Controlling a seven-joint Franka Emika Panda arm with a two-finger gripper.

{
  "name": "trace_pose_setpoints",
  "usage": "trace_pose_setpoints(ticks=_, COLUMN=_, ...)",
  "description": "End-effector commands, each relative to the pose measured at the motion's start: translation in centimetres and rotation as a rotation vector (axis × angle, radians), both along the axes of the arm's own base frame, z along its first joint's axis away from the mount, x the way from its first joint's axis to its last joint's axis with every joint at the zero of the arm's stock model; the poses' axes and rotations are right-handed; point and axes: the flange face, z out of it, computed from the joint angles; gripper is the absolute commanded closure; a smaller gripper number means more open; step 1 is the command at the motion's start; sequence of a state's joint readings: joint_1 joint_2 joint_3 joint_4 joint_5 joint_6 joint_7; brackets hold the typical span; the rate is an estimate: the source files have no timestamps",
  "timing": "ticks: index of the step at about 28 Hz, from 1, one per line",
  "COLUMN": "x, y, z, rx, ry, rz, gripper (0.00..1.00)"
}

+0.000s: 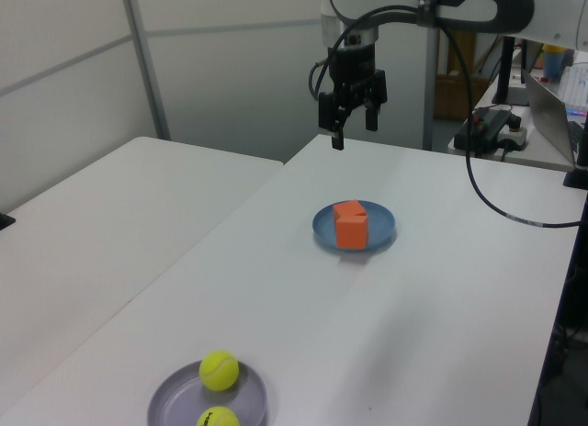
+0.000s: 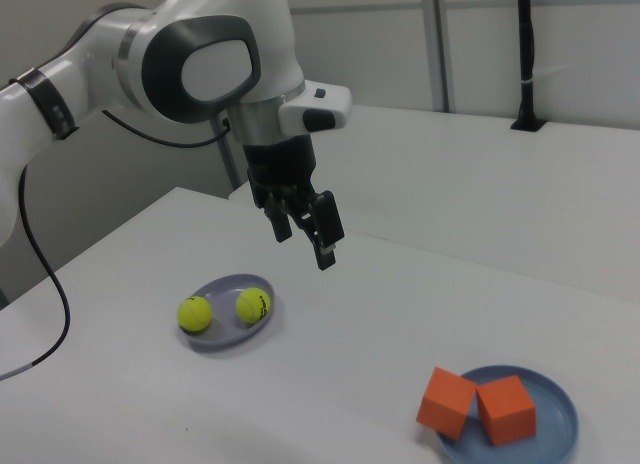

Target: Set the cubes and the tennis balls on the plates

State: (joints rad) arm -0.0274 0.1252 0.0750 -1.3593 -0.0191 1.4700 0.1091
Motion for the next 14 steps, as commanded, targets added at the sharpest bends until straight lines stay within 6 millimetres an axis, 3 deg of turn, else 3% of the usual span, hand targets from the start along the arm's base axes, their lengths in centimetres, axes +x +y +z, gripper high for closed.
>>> trace_pose_setpoints(ticks=1, x=-1.84, y=-0.09, z=1.87, rx=0.023, ry=0.002, rz=-0.018, gripper=0.0)
trace_pose_setpoints(ticks=14, x=-2.46, y=0.1, z=2.65, rx=0.043, ry=-0.003, rz=-0.023, gripper=0.0)
